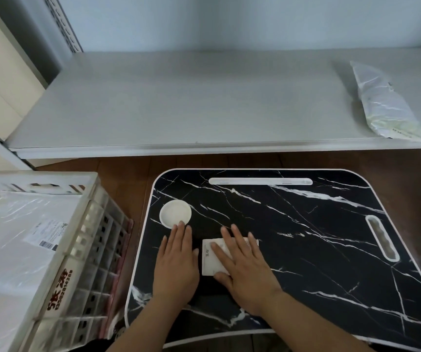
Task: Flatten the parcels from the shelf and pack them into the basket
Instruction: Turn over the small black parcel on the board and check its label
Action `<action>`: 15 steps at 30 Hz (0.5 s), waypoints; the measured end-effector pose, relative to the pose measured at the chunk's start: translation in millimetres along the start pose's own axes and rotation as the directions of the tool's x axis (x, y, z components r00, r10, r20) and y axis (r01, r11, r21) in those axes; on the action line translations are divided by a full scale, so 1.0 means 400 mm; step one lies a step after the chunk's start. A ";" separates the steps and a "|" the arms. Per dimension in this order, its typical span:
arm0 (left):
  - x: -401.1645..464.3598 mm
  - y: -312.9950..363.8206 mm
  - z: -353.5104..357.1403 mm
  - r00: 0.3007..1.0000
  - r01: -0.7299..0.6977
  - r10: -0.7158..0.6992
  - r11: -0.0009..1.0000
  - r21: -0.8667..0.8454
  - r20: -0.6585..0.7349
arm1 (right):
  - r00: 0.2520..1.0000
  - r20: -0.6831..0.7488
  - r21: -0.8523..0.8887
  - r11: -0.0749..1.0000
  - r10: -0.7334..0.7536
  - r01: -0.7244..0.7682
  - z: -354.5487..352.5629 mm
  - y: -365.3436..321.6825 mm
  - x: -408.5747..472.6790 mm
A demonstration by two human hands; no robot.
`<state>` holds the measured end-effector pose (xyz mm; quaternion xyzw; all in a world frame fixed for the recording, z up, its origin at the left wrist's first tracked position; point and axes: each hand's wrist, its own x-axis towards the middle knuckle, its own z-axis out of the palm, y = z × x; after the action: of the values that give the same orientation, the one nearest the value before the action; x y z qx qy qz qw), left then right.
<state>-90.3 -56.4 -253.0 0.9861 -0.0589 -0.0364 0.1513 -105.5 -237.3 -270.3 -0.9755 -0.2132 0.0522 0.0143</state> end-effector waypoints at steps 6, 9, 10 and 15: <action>-0.006 -0.018 -0.002 0.993 0.090 -0.089 0.996 0.001 0.080 | 0.993 0.109 -0.015 0.998 0.056 -0.054 -0.006 0.004 0.010; -0.002 0.004 0.003 0.993 0.085 -0.085 0.996 0.003 0.087 | 0.986 0.157 -0.021 0.999 0.046 -0.043 -0.005 0.008 0.015; -0.002 0.016 0.001 0.996 0.069 -0.068 0.998 -0.007 0.061 | 0.982 0.187 -0.013 0.999 0.039 -0.037 -0.004 0.008 0.014; 0.018 0.067 -0.027 0.994 -0.006 0.013 0.998 -0.060 0.108 | 0.986 0.164 0.088 0.996 -0.018 0.004 -0.041 0.012 0.014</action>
<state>-85.0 -79.5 -235.1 0.9774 -0.0706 -0.0910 0.1773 -96.7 -239.3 -254.7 -0.9652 -0.2164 0.1416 0.0396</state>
